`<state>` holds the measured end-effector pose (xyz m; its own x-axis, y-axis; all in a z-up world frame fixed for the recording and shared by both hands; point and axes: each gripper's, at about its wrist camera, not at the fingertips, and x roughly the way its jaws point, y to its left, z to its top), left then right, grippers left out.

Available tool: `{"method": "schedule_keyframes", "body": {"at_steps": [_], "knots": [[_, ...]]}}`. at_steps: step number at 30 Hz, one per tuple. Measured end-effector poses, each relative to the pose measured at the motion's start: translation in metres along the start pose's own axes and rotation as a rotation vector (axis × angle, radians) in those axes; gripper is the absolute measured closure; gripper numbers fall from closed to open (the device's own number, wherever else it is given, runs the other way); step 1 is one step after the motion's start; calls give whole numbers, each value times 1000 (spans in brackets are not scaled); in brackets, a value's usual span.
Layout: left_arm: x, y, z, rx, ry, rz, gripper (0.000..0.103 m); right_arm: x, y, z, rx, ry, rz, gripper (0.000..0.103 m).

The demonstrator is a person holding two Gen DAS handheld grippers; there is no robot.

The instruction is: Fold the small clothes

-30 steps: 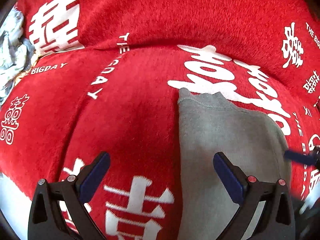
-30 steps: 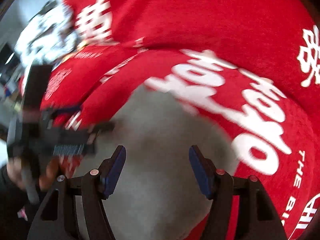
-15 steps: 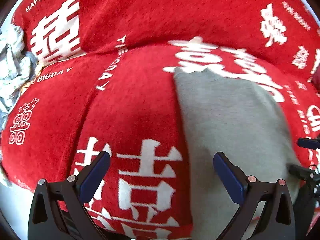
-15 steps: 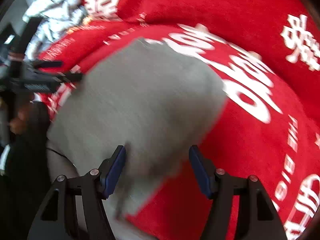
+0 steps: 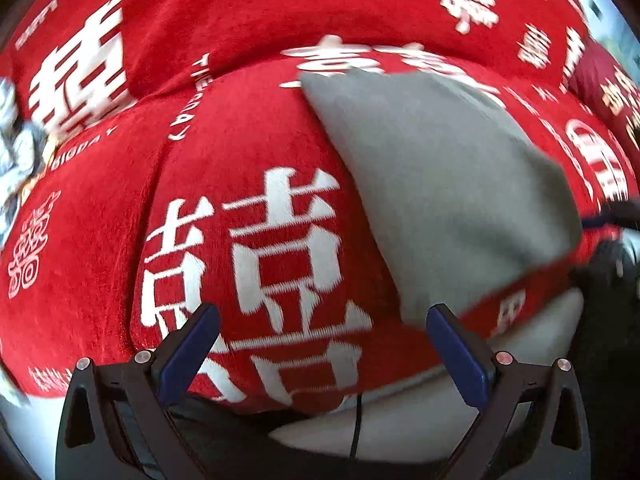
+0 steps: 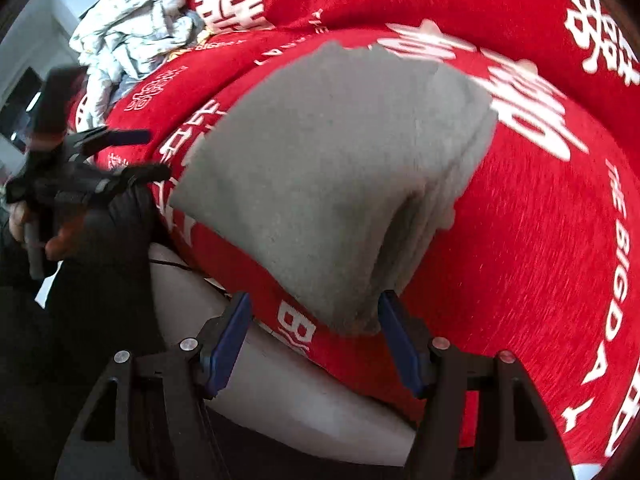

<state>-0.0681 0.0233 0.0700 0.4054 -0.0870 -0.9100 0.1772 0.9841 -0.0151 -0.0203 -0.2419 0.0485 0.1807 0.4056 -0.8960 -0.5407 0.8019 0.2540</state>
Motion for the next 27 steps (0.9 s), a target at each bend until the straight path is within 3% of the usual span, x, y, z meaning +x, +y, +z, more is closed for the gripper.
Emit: {"method": "schedule_keyframes", "body": {"at_steps": [4,8,12,14,15,17,19,20,22,23,24,25,27], "knots": [[2,-17,-3,46,-9,-24,0,-1,-6,6,47,-47,61,34],[19,-33,-3,78,23,2,0,8,-4,12,101,-66,118,34],[24,-35,-6,72,21,9,0,14,-14,16,186,-66,217,63],[27,-27,-2,5,19,3,0,16,-15,18,194,-64,228,77],[29,-23,0,-34,19,-19,0,17,-17,19,199,-56,225,79],[33,-21,0,-60,21,-21,0,19,-19,20,212,-49,244,79],[36,-26,0,-44,26,-7,0,23,-21,19,233,-19,247,71],[37,-29,0,-28,25,6,0,26,-22,18,240,-7,250,62],[37,-34,-1,-3,22,34,0,27,-19,17,220,-25,240,60],[37,-34,-1,-3,22,38,0,26,-17,17,203,-32,239,69],[36,-33,-2,-9,22,41,0,24,-15,18,198,-37,238,89],[36,-31,-3,-18,23,46,0,21,-16,19,207,-50,239,95],[35,-27,-4,-37,33,56,0,9,-24,21,263,-103,297,97]]}}
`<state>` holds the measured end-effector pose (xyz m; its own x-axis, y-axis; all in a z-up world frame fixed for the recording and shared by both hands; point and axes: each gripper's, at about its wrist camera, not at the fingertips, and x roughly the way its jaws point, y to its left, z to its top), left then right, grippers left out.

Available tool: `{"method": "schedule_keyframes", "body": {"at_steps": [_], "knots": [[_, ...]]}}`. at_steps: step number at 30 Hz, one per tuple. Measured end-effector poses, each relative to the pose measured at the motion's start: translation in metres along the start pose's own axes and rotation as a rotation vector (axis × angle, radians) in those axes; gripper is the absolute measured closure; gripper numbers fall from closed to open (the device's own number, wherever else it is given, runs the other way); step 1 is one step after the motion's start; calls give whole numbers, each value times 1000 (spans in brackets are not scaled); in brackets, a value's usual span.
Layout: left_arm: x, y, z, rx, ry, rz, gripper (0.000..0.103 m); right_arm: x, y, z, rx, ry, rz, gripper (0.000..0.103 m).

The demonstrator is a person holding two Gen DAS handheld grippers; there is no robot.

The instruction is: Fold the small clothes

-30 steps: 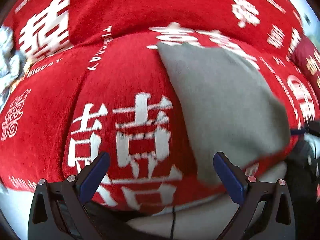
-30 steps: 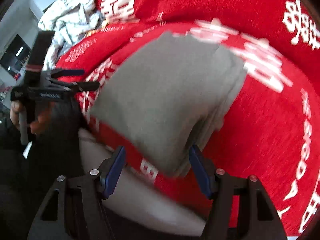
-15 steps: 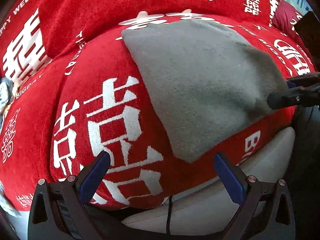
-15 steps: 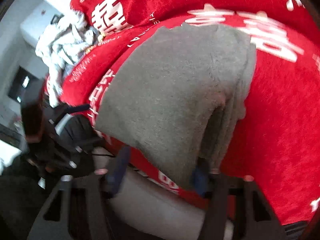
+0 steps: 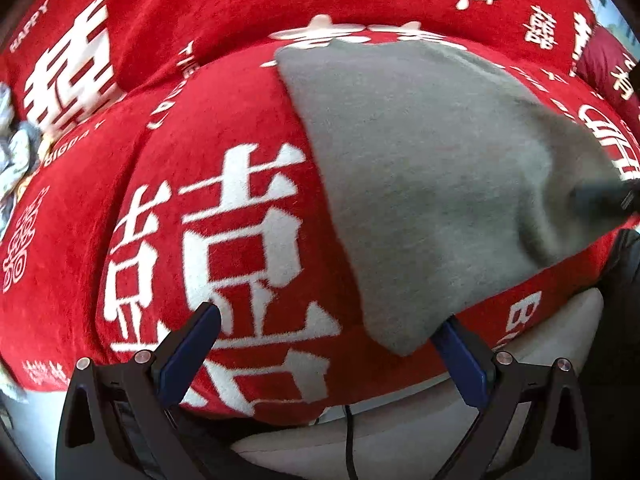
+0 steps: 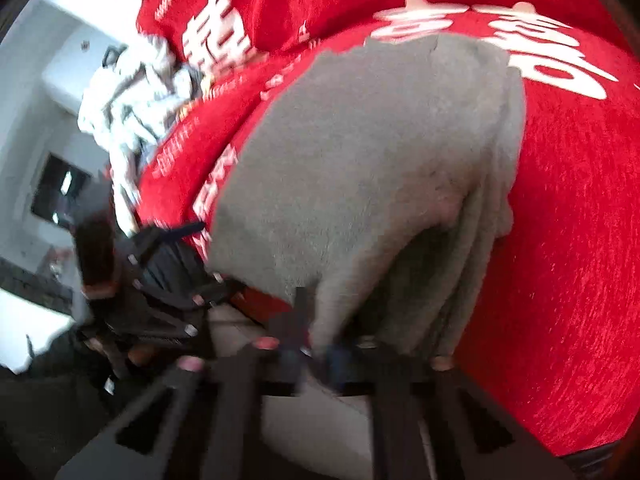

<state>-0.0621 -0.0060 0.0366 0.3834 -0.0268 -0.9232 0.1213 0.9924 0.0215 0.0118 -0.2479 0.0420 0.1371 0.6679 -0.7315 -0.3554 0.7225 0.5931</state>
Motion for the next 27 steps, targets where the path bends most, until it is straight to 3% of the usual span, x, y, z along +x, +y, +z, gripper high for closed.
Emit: {"method": "schedule_keyframes", "body": {"at_steps": [7,10,16,19,27], "knots": [[-12,-15,-3,40,-30,-25,0,-38,10,18,14,-105,72,97],[-14,-25,2,65,-57,8,0,-41,17,23,5,-113,66,97],[-1,9,4,-108,0,63,0,-46,23,29,20,-138,62,97],[2,27,1,-206,39,26,0,-54,24,30,17,-161,57,97],[17,37,-13,-262,173,137,0,-30,-3,10,46,-74,-76,97]]}}
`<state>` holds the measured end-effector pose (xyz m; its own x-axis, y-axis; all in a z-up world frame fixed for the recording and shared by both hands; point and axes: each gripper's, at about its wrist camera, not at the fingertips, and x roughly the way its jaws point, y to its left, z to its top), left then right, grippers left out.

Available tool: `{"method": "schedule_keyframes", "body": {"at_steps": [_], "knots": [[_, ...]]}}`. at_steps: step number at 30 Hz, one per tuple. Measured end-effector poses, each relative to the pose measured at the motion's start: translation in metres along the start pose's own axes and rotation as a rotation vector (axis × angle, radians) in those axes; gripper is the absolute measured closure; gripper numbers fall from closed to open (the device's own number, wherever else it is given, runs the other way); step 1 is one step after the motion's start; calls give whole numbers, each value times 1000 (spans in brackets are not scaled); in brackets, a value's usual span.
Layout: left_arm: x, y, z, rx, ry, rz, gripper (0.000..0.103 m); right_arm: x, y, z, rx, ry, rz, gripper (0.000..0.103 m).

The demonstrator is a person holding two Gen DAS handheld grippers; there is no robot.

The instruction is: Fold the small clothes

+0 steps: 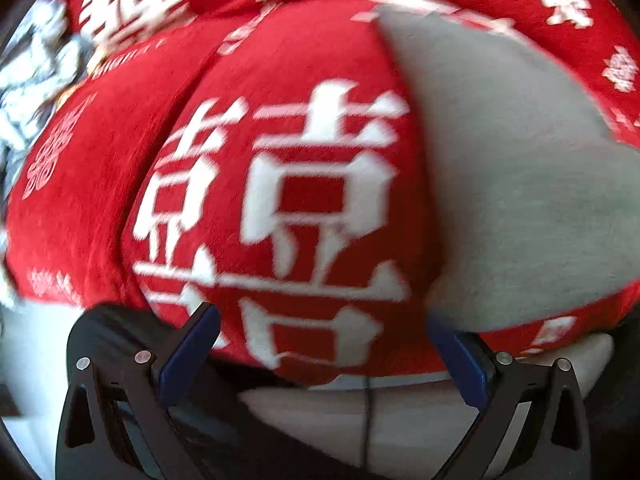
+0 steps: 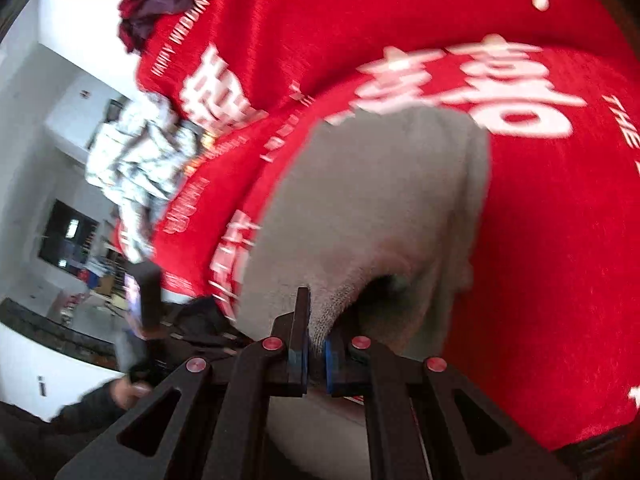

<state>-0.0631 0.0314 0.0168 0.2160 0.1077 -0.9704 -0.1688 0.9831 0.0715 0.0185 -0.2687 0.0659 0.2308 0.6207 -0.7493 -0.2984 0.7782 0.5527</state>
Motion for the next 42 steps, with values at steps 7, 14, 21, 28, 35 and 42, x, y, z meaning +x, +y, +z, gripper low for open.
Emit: {"method": "schedule_keyframes", "body": {"at_steps": [7,14,21,28,35,42], "knots": [[1,40,-2,-147,48,-107,12,21,-12,-22,-29,89,-62,97],[-61,4,12,66,-175,-135,10,1,-2,-16,-87,69,-68,93],[-63,-41,52,137,-219,-149,5,-21,-7,19,-76,-28,-134,54],[-37,-59,59,168,-148,-155,1,-16,-17,39,-36,-58,-130,53],[-31,-68,52,169,-120,-151,1,41,-10,48,-138,36,-255,55],[-38,-76,52,191,-125,-144,1,29,-21,41,-138,3,-253,85]]}}
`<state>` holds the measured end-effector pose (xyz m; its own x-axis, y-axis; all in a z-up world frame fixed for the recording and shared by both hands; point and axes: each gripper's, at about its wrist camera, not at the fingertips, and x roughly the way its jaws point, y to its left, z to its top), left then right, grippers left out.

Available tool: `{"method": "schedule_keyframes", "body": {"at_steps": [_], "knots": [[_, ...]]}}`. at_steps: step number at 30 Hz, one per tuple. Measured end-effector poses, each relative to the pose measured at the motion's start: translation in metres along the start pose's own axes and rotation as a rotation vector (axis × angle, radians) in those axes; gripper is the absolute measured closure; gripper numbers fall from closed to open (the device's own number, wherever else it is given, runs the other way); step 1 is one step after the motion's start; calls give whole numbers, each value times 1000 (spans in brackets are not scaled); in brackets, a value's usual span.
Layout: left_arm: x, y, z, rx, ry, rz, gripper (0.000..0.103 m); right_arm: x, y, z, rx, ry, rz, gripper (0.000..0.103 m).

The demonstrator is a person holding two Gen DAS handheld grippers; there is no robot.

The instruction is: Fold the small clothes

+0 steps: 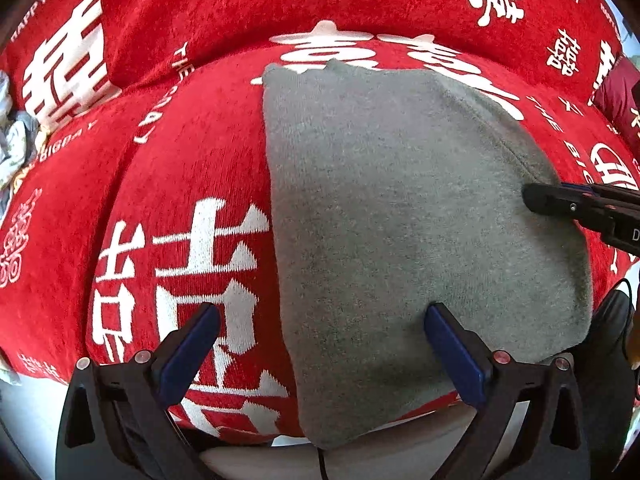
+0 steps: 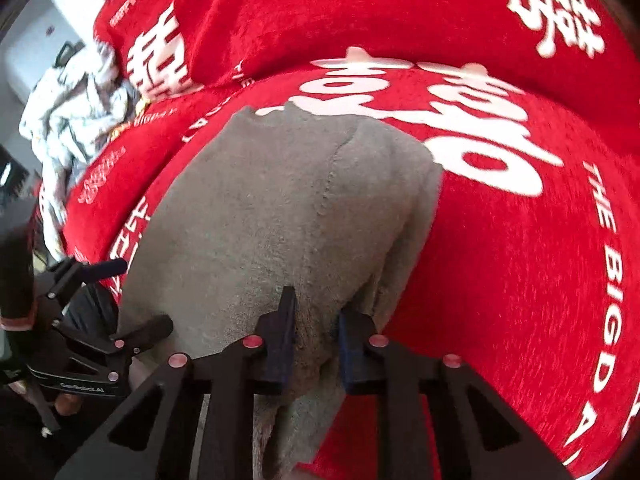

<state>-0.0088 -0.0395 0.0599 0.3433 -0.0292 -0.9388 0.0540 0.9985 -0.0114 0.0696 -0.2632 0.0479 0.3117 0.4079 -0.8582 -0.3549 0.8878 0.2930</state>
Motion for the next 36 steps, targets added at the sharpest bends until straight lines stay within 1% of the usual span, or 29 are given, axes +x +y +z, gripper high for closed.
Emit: {"method": "schedule_keyframes", "body": {"at_steps": [2,4,6,8,10,12,13,15,17,18,20,21,23,25,26,27,28,29,30,32,34,36], "knots": [[-1,-4,1,20,-9,2,1,-3,-3,-3,11,-7,5,85],[2,-5,3,28,2,4,1,2,-6,-5,22,5,10,85],[2,-3,5,22,9,-4,1,4,-3,-2,9,17,6,81],[-8,3,9,4,-12,-15,1,-1,-5,3,33,34,28,75],[-17,13,17,-28,-39,-35,1,-13,-7,8,51,0,47,75],[-21,25,27,-77,-55,-43,1,-29,-7,15,48,-57,46,71],[-21,31,34,-103,-57,-37,1,-34,-5,22,40,-79,46,69],[-15,40,49,-139,-45,6,1,-35,2,32,15,-94,32,63],[-10,45,60,-162,-42,27,1,-27,12,44,-21,-91,19,63],[-7,46,64,-168,-37,38,1,-21,16,49,-31,-81,28,63],[5,48,71,-170,-19,60,1,-4,23,56,-52,-46,44,63],[11,47,72,-166,-6,69,1,4,27,58,-64,-34,34,63],[23,45,71,-156,9,65,0,21,28,61,-99,-24,-30,63],[27,44,69,-149,8,59,0,42,9,61,-53,32,-125,63],[25,42,69,-144,7,65,0,44,-3,60,-5,23,-104,63],[23,41,70,-137,5,72,0,39,-12,61,40,10,-58,63],[18,40,71,-130,-6,65,0,35,-18,63,75,16,-30,63],[14,40,72,-126,-21,51,0,27,-19,65,78,11,-26,62],[11,39,73,-125,-35,42,0,21,-16,67,61,-4,-37,62],[13,37,78,-121,-35,66,0,12,-9,75,20,-24,-61,62],[20,38,81,-126,-17,84,0,12,-3,84,5,-27,-60,61],[27,39,83,-142,2,69,0,19,5,93,-21,-20,-73,58]]}}
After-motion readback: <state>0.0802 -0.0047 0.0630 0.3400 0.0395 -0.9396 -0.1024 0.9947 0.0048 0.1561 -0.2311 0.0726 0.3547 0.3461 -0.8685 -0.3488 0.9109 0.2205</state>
